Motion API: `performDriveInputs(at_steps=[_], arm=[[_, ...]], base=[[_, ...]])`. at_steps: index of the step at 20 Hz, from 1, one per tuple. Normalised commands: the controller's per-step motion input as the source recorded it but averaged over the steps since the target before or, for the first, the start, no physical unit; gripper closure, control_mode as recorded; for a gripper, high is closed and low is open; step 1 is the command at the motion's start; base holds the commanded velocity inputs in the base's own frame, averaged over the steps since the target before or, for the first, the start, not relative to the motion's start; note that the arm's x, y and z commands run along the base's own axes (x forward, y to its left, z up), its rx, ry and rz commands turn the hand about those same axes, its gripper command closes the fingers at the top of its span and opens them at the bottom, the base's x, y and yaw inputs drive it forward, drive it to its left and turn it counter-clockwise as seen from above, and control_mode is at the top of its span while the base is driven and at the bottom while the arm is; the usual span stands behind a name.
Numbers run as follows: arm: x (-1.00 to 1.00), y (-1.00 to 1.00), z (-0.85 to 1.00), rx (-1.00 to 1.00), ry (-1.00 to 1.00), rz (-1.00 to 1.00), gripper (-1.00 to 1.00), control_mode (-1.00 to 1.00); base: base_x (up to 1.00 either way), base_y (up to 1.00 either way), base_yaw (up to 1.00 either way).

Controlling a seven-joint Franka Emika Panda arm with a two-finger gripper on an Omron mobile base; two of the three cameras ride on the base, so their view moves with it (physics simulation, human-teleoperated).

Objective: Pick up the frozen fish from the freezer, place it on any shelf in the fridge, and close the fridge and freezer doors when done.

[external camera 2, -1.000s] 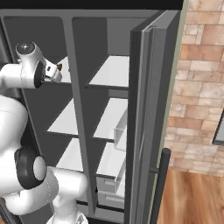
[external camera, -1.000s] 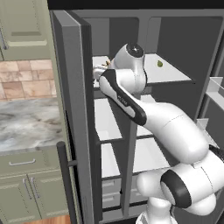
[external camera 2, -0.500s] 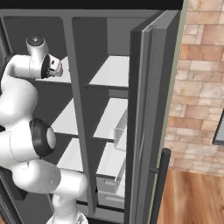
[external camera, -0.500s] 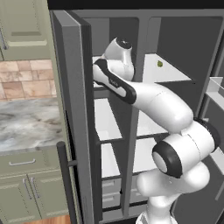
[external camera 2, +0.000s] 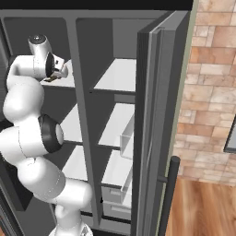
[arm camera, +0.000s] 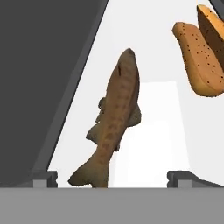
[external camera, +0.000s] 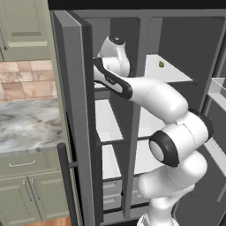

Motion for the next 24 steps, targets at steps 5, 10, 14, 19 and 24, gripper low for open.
performDriveInputs(at_steps=[5,10,14,19,24], arm=[[0.34,0.00,-0.25,-0.05,0.03,0.00,-1.00,-1.00],[0.48,0.07,-0.22,-0.04,0.03,0.00,-1.00,-1.00],[0.59,0.32,-0.21,-0.03,0.01,0.00,-1.00,-1.00],[0.43,0.31,-0.46,-0.11,0.07,0.00,-1.00,-1.00],[0.00,0.01,-0.76,-0.14,0.14,-0.02,-1.00,-1.00]], base=[[0.00,0.00,0.00],[0.00,0.00,0.00],[0.00,0.00,0.00],[0.00,0.00,0.00],[0.00,0.00,0.00]])
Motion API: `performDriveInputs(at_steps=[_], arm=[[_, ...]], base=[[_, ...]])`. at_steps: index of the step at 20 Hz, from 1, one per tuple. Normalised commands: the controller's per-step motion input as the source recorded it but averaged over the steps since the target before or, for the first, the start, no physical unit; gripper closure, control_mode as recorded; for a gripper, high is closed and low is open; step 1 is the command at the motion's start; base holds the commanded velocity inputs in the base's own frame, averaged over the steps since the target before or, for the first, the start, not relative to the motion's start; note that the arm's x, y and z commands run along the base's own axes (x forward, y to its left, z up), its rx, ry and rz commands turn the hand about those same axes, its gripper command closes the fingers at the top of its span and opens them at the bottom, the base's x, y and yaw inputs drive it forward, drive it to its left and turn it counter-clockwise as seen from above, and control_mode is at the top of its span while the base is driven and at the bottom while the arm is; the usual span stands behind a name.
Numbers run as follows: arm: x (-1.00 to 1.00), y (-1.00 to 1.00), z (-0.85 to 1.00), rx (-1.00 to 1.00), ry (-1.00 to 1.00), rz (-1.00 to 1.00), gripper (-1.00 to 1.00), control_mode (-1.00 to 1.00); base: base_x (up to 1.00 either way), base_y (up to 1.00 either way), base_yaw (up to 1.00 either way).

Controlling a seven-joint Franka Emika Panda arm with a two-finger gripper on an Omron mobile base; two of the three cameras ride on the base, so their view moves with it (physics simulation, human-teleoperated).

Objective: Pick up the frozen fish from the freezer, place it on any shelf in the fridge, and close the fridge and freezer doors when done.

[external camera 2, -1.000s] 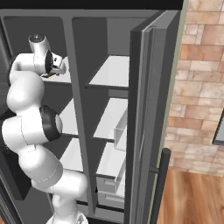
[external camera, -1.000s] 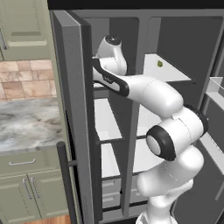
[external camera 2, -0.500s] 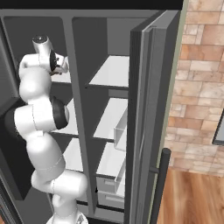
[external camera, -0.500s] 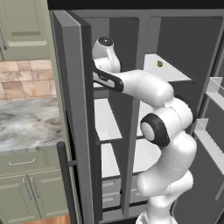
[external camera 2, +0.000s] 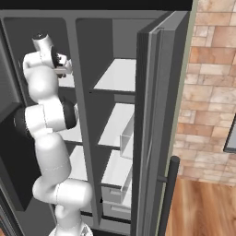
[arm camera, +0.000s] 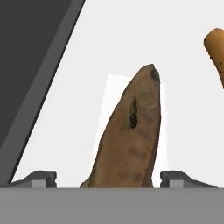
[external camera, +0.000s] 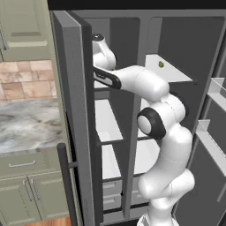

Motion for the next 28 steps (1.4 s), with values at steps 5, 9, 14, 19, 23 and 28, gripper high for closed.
performDriveInputs(at_steps=[5,9,14,19,23,28], arm=[[-0.17,0.01,-0.90,-0.13,0.07,-0.01,1.00,-1.00],[-0.59,-0.15,-0.53,-0.01,-0.02,-0.04,1.00,-1.00],[-0.63,-0.37,-0.29,0.07,-0.20,-0.03,1.00,-1.00],[-0.56,-0.57,-0.02,0.15,-0.32,0.00,1.00,-1.00],[-0.34,-0.23,0.14,0.14,-0.29,0.00,1.00,-1.00],[-0.58,-0.01,0.42,0.09,-0.16,0.00,1.00,-1.00]], base=[[0.00,0.00,0.00],[0.00,0.00,0.00],[0.00,0.00,0.00],[0.00,0.00,0.00],[0.00,0.00,0.00],[0.00,0.00,0.00]])
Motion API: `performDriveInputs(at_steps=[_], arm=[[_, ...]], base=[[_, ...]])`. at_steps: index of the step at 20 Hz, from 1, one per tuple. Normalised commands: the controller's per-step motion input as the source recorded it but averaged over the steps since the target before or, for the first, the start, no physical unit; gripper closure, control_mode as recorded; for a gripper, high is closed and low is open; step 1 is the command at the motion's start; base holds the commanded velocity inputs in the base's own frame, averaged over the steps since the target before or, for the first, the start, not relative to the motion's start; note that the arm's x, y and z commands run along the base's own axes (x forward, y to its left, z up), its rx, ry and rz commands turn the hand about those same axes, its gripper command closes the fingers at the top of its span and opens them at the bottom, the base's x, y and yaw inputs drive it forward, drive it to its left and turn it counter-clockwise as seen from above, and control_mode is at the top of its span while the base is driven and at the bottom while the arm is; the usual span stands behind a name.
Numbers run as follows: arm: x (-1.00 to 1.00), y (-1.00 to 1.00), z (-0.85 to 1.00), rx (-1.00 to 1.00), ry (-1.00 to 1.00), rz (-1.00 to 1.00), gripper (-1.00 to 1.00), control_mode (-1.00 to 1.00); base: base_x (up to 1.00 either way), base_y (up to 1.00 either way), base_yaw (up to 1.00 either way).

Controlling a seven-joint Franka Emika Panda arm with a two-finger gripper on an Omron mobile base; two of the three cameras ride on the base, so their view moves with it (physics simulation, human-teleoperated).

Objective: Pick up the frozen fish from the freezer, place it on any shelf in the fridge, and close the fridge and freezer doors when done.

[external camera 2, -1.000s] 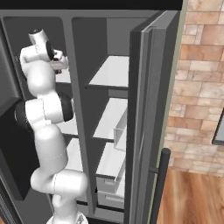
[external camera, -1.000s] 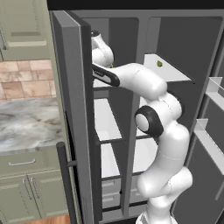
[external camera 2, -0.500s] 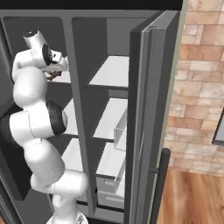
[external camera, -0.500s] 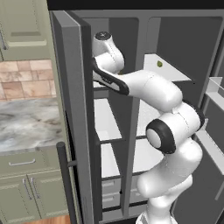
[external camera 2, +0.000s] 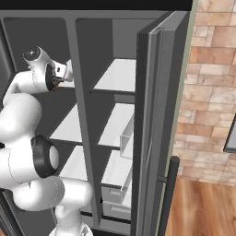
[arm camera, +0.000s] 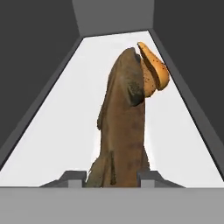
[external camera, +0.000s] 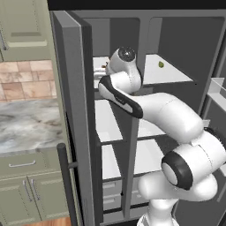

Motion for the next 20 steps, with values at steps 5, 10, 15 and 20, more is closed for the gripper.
performDriveInputs(at_steps=[5,10,15,20], arm=[[-0.72,0.01,0.70,0.02,-0.02,-0.01,1.00,-1.00],[-0.88,0.00,0.51,0.00,0.00,-0.05,1.00,-1.00],[-1.00,-0.01,0.27,0.00,0.00,-0.06,1.00,-1.00],[-0.98,-0.39,0.07,0.00,0.00,-0.05,1.00,-1.00]], base=[[0.00,0.00,0.00],[0.00,0.00,0.00],[0.00,0.00,0.00],[0.00,0.00,0.00]])
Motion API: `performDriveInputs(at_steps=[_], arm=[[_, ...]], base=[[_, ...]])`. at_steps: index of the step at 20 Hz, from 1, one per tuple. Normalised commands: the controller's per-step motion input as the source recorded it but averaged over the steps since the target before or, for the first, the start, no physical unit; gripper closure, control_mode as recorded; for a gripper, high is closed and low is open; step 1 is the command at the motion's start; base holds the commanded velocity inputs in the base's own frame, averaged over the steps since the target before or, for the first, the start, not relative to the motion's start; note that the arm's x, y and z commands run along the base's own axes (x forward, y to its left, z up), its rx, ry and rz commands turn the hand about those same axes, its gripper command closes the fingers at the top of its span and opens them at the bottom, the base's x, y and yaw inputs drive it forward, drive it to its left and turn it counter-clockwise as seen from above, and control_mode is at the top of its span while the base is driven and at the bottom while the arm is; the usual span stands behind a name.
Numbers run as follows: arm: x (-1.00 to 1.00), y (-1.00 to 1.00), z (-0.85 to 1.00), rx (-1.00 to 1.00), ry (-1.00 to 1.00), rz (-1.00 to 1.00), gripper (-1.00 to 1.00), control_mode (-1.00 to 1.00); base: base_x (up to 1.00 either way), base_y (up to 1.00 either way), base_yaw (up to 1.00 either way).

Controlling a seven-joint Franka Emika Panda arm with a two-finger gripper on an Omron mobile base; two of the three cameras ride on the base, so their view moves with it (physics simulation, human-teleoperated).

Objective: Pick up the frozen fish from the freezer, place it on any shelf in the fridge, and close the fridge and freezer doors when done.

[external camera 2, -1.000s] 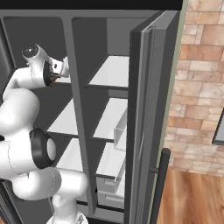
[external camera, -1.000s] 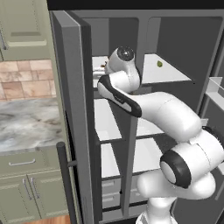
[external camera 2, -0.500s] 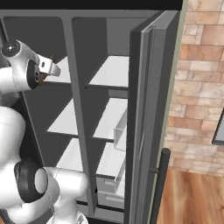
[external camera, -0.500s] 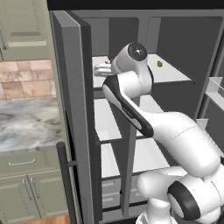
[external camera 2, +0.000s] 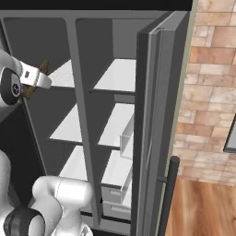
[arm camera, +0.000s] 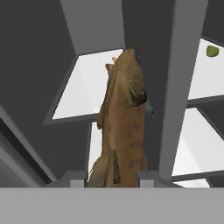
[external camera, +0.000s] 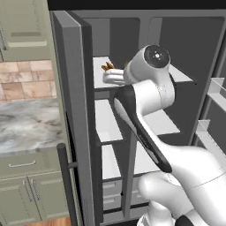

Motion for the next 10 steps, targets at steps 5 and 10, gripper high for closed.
performDriveInputs(at_steps=[5,10], arm=[[-0.51,-0.90,0.03,0.00,0.00,-0.02,1.00,-1.00],[-0.01,-1.00,0.16,0.01,0.00,0.00,1.00,-1.00]], base=[[0.00,0.00,0.00],[0.00,0.00,0.00]])
